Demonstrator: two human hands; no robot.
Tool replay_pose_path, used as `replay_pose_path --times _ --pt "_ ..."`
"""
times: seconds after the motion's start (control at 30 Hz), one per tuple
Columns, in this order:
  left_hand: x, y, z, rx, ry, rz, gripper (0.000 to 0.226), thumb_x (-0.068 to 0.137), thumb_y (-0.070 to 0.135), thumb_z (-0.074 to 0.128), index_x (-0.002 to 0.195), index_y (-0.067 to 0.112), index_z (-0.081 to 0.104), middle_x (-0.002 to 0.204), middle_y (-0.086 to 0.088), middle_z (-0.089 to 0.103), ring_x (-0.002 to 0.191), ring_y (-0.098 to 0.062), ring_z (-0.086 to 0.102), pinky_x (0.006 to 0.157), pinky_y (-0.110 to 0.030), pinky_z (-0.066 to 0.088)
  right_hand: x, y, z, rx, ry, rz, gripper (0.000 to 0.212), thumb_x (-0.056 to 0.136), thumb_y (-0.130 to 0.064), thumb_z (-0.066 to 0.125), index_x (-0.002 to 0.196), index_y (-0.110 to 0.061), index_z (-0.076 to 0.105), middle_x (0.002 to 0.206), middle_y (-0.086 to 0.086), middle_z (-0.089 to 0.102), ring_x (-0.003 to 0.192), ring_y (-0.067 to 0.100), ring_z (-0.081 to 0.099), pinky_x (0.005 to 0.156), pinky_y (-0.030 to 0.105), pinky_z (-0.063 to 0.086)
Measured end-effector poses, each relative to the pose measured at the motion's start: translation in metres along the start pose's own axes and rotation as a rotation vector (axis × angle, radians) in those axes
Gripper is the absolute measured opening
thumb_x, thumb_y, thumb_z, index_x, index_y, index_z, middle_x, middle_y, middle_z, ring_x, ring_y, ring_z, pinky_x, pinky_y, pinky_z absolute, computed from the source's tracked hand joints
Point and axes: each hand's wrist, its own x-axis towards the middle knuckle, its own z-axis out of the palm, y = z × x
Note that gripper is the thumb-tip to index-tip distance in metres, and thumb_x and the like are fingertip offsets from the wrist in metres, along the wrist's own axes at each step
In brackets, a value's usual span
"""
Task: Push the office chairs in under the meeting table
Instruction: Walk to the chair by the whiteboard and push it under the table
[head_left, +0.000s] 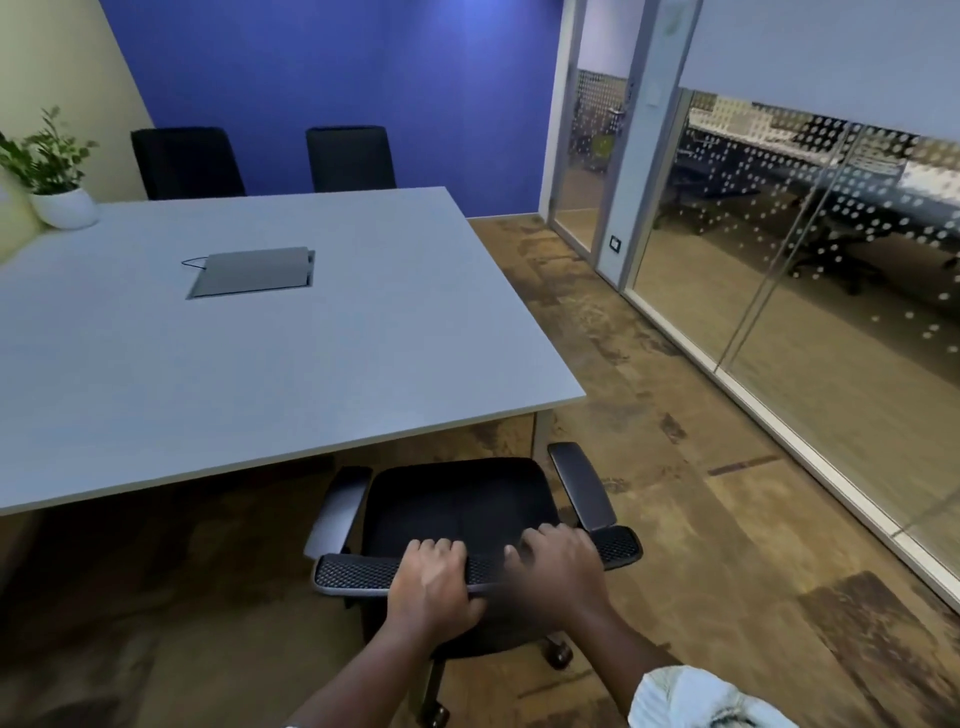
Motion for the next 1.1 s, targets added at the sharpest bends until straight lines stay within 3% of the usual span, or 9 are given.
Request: replay_pose_path --times 0.37,0.8,0.93,1.1 --pt "0.062 -0.060 -0.007 0.072 -0.035 -0.064 0.060 0.080 0.066 0.047 0.115 0.018 0.058 0.111 -0.005 0.065 0.103 -0.024 0.059 0.097 -0.041 0.037 0.094 -0.027 0.011 0.063 -0.097 -0.068 0.049 0.094 -0.058 0.028 0.079 -0.021 0.056 0.079 -0.003 0.058 0.080 0.020 0.055 0.081 0.040 0.042" --pt "0.144 -0.103 -0.014 0.020 -0.031 -0.118 0.053 0.083 0.062 0.048 0.108 0.016 0.058 0.104 -0.007 0.065 0.096 -0.027 0.060 0.092 -0.043 0.039 0.200 -0.031 0.033 0.050 -0.111 -0.083 0.041 0.097 -0.049 0.034 0.080 -0.020 0.058 0.078 -0.001 0.059 0.076 0.022 0.056 0.073 0.038 0.040" --pt "0.165 -0.111 -0.014 0.015 -0.028 -0.123 0.053 0.084 0.063 0.048 0.107 0.016 0.058 0.103 -0.007 0.064 0.096 -0.028 0.060 0.092 -0.043 0.039 0.222 -0.032 0.035 0.040 -0.097 -0.084 0.044 0.099 -0.046 0.032 0.084 -0.020 0.063 0.080 -0.002 0.061 0.077 0.020 0.056 0.081 0.039 0.043" --pt "0.200 -0.116 -0.013 -0.020 -0.027 -0.146 0.052 0.084 0.063 0.051 0.104 0.016 0.057 0.102 -0.007 0.064 0.095 -0.028 0.060 0.091 -0.042 0.039 0.252 -0.018 0.044 0.029 -0.118 -0.063 0.058 0.096 -0.052 0.019 0.099 -0.022 0.069 0.095 -0.002 0.069 0.094 0.020 0.060 0.096 0.039 0.039"
